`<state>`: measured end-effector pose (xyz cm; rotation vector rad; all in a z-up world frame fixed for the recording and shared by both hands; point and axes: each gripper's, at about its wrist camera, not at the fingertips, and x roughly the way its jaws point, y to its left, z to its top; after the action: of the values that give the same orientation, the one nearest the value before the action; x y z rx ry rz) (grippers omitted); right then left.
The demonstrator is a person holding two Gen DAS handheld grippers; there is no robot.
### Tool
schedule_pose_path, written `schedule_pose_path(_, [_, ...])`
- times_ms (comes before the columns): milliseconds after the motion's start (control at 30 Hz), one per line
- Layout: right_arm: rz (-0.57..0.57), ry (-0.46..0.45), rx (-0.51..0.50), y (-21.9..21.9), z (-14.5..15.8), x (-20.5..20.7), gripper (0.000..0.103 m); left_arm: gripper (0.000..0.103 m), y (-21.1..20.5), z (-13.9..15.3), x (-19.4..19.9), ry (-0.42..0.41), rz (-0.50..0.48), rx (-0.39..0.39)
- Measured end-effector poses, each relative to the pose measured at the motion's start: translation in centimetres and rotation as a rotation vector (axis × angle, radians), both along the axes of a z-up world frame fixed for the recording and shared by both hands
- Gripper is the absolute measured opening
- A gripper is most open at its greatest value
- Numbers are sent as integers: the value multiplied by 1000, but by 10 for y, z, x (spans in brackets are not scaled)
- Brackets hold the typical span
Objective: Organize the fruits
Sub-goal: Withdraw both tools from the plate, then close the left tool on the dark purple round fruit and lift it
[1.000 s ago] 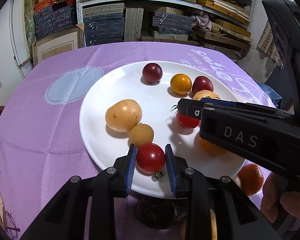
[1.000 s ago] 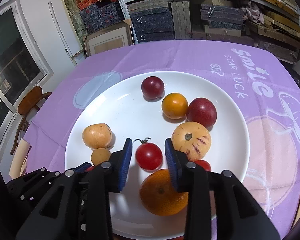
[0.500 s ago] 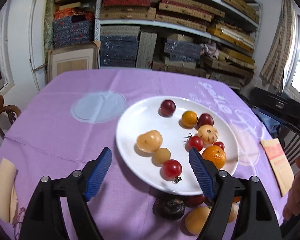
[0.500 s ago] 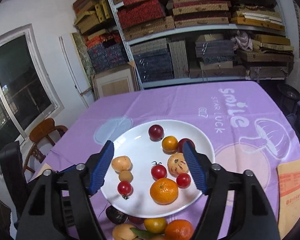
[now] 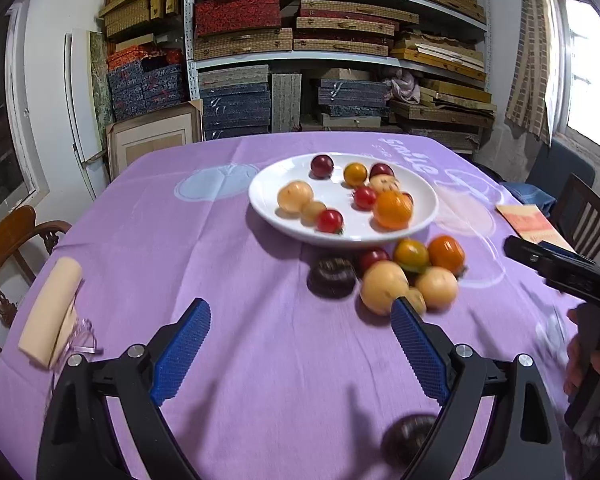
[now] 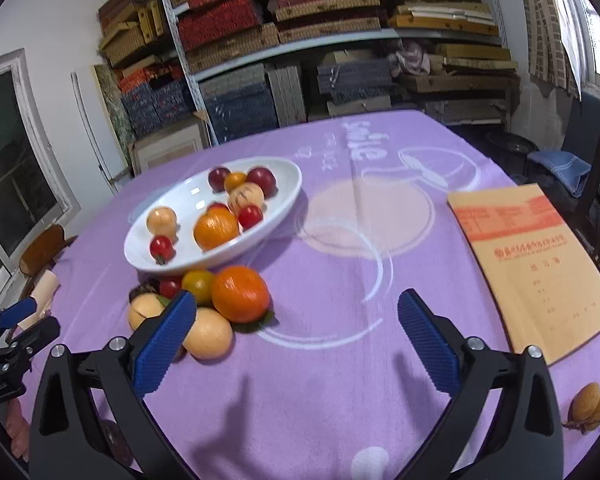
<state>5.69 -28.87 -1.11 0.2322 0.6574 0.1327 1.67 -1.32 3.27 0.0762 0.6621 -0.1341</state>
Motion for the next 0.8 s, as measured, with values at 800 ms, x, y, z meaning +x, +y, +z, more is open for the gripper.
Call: schedule_pose_path(800, [-48,-13,61,-15,3,3,99,92,-52,-53,-41,135,-217,70])
